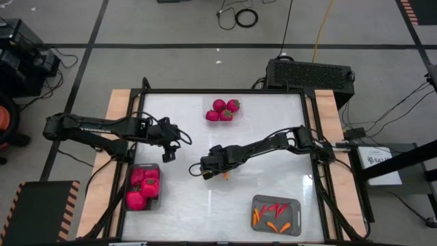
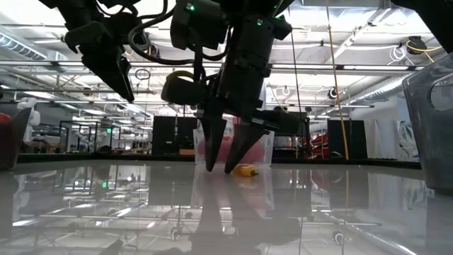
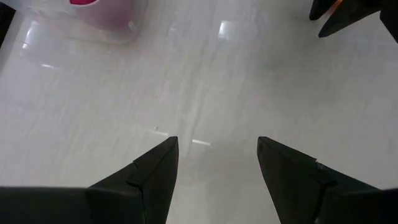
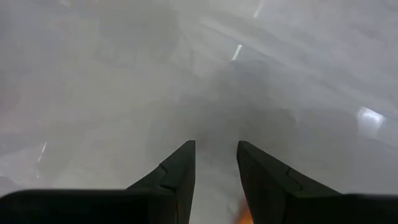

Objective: Sort produce into baskets
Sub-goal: Put the orange chili pepper into the right black bin

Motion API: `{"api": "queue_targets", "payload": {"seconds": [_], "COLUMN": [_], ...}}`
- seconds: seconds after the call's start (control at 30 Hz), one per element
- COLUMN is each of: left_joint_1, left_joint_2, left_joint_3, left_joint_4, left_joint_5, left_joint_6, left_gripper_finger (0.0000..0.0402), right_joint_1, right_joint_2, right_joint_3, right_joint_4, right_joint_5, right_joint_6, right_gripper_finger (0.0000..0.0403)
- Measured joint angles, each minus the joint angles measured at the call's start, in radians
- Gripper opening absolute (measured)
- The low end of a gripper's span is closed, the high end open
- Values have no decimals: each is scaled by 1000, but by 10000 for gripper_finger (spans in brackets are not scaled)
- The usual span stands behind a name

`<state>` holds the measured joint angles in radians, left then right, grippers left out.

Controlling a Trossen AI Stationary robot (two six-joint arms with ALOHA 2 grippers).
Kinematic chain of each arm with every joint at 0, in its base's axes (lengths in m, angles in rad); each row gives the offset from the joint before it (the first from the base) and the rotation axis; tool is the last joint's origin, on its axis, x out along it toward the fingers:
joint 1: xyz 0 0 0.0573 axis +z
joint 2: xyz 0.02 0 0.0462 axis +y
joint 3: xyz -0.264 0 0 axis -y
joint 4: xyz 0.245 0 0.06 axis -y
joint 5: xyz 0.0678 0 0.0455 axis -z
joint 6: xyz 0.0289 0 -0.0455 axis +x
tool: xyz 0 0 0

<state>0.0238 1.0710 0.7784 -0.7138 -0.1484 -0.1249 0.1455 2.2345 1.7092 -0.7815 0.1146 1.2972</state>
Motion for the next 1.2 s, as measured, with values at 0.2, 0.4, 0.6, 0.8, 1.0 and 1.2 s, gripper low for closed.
{"api": "queue_targets", "payload": {"seconds": [0.2, 0.4, 0.6, 0.8, 1.0, 1.2], "left_joint_1": [0, 0, 0, 0, 0, 0], "left_joint_2": [0, 0, 0, 0, 0, 0], "left_joint_3": [0, 0, 0, 0, 0, 1], "left_joint_4": [6, 19, 18, 18, 21, 29], "left_joint_5": [-1, -1, -1, -1, -7, -14], "left_joint_6": [-1, -26, -27, -28, -28, -27], "left_gripper_finger": [226, 226, 226, 226, 226, 226], "right_joint_1": [-14, -28, -19, 16, 40, 50], "right_joint_2": [0, -1, -2, -2, -3, -3], "right_joint_3": [0, 0, 0, 0, 0, 0], "right_joint_4": [-6, -24, -73, -74, -120, -123], "right_joint_5": [48, 69, 31, 18, 12, -6], "right_joint_6": [-1, -11, -11, 7, 65, 75], "right_gripper_finger": [115, 115, 115, 115, 115, 114]}}
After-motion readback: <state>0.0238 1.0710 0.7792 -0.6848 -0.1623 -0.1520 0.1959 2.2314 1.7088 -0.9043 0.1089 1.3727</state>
